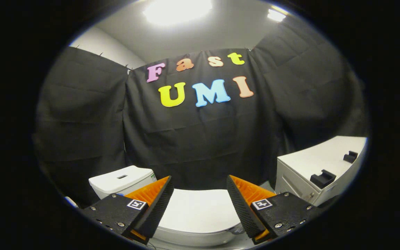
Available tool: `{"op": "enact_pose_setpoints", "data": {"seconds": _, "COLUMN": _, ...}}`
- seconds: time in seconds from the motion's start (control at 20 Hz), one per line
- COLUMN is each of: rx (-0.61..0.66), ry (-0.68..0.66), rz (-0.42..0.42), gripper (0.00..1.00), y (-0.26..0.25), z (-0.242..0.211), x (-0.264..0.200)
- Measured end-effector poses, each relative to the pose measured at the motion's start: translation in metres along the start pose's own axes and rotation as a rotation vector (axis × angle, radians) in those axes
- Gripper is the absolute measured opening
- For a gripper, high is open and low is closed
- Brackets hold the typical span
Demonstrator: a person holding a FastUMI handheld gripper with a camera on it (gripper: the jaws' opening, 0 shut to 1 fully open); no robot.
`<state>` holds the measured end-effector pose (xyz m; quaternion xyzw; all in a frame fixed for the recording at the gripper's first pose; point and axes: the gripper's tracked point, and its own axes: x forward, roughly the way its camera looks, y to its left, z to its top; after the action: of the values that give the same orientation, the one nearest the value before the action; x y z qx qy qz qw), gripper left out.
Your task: Open the toilet lid.
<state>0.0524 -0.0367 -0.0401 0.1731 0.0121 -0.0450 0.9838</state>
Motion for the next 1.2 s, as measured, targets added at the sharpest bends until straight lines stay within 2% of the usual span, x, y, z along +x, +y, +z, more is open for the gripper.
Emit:
{"op": "enact_pose_setpoints", "data": {"seconds": 0.25, "rx": 0.275, "ry": 0.061, "rz": -0.149, "gripper": 0.98, "y": -0.063, "z": -0.053, "x": 0.02}}
{"op": "enact_pose_setpoints", "data": {"seconds": 0.6, "rx": 0.701, "ry": 0.09, "rz": -0.361, "gripper": 0.94, "y": -0.127, "z": -0.122, "x": -0.006}}
{"op": "enact_pose_setpoints", "data": {"seconds": 0.75, "rx": 0.833, "ry": 0.116, "rz": -0.404, "gripper": 0.94, "y": -0.132, "z": -0.15, "x": -0.012}}
{"op": "enact_pose_setpoints", "data": {"seconds": 0.95, "rx": 0.997, "ry": 0.159, "rz": -0.417, "gripper": 0.94, "y": -0.128, "z": -0.183, "x": -0.01}}
{"op": "enact_pose_setpoints", "data": {"seconds": 1.2, "rx": 1.177, "ry": 0.213, "rz": -0.451, "gripper": 0.78, "y": -0.123, "z": -0.217, "x": 0.0}}
